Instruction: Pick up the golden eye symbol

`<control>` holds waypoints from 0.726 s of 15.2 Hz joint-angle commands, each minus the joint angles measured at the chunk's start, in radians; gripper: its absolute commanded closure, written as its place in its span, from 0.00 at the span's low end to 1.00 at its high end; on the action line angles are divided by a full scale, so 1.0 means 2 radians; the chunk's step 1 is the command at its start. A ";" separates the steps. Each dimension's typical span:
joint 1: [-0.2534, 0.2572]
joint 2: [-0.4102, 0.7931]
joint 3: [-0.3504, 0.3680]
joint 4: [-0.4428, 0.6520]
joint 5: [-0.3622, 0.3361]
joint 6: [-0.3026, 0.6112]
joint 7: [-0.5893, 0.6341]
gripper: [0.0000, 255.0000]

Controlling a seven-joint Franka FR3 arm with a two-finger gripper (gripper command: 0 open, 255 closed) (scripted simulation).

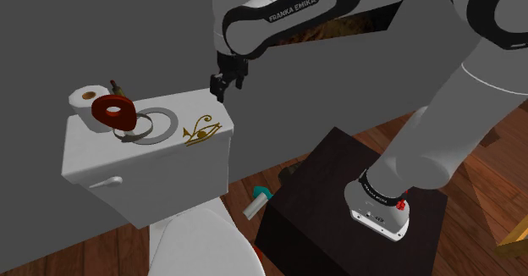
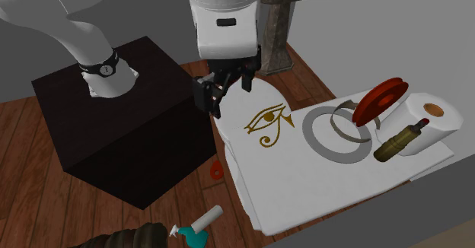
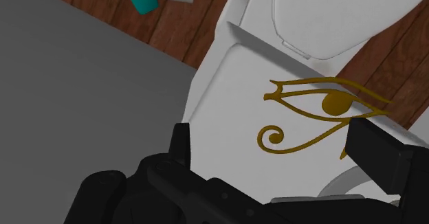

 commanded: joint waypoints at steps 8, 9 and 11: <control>0.030 0.173 0.001 0.127 -0.051 0.031 0.043 0.00; 0.030 0.177 0.000 0.125 -0.052 0.036 0.044 0.00; 0.031 0.184 -0.001 0.122 -0.054 0.047 0.045 0.00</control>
